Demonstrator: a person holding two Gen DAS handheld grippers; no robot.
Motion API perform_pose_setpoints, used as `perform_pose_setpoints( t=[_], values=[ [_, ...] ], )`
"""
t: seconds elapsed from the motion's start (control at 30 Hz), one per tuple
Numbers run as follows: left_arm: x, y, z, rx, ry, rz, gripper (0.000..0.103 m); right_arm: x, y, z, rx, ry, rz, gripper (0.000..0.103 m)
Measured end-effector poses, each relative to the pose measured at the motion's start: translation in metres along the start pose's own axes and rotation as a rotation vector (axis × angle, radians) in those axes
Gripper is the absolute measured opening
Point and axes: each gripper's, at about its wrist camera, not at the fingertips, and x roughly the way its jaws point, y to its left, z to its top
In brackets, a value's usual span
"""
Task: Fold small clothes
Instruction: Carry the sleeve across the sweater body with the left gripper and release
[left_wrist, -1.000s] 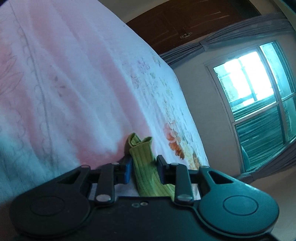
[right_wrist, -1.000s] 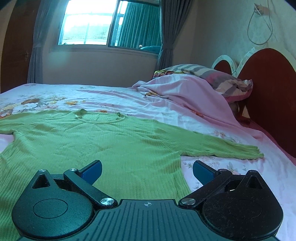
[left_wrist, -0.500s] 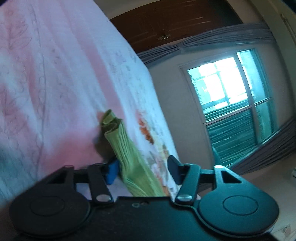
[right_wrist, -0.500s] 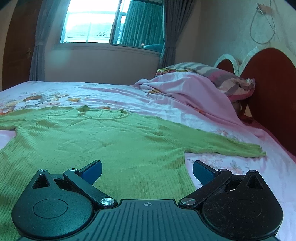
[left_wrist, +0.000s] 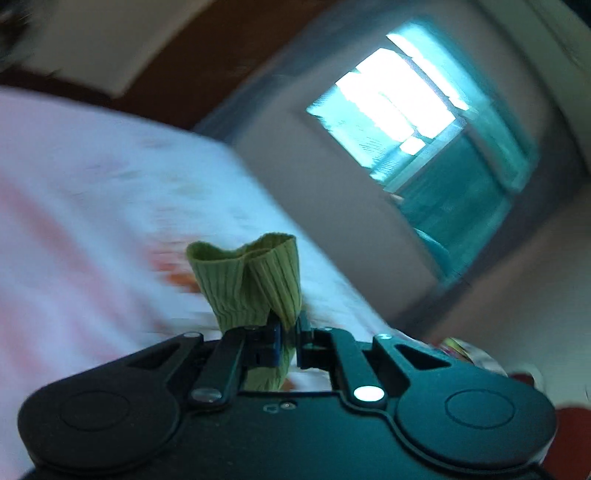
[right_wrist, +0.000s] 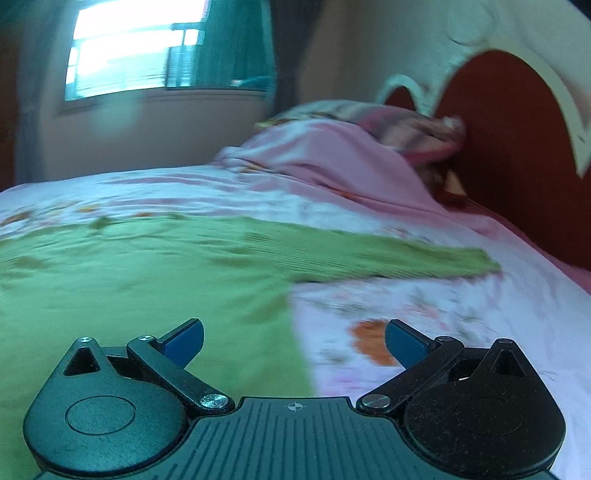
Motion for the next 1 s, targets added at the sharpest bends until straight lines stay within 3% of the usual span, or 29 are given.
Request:
perform_pose_setpoints(
  t=[0.13, 0.33, 0.5, 0.63, 0.8, 1.0],
  values=[
    [0.015, -0.079, -0.031, 0.136, 0.008, -0.048, 0.005, 0.023, -0.045, 0.008, 0.036, -0.002, -0.061, 0.103],
    [0.042, -0.165, -0.123, 0.298, 0.107, -0.088, 0.005, 0.066, -0.108, 0.039, 0.114, -0.022, -0.106, 0.103],
    [0.069, -0.210, -0.200, 0.396, 0.240, -0.110, 0.005, 0.102, -0.155, 0.054, 0.179, 0.002, -0.145, 0.103],
    [0.099, -0.246, -0.255, 0.478, 0.319, -0.099, 0.005, 0.107, -0.179, 0.048, 0.221, 0.013, -0.127, 0.103],
    [0.120, -0.294, -0.310, 0.605, 0.352, -0.106, 0.005, 0.108, -0.193, 0.029, 0.209, 0.012, -0.129, 0.103],
    [0.130, -0.316, -0.355, 0.698, 0.390, -0.064, 0.005, 0.111, -0.209, 0.011, 0.285, 0.016, -0.104, 0.103]
  ],
)
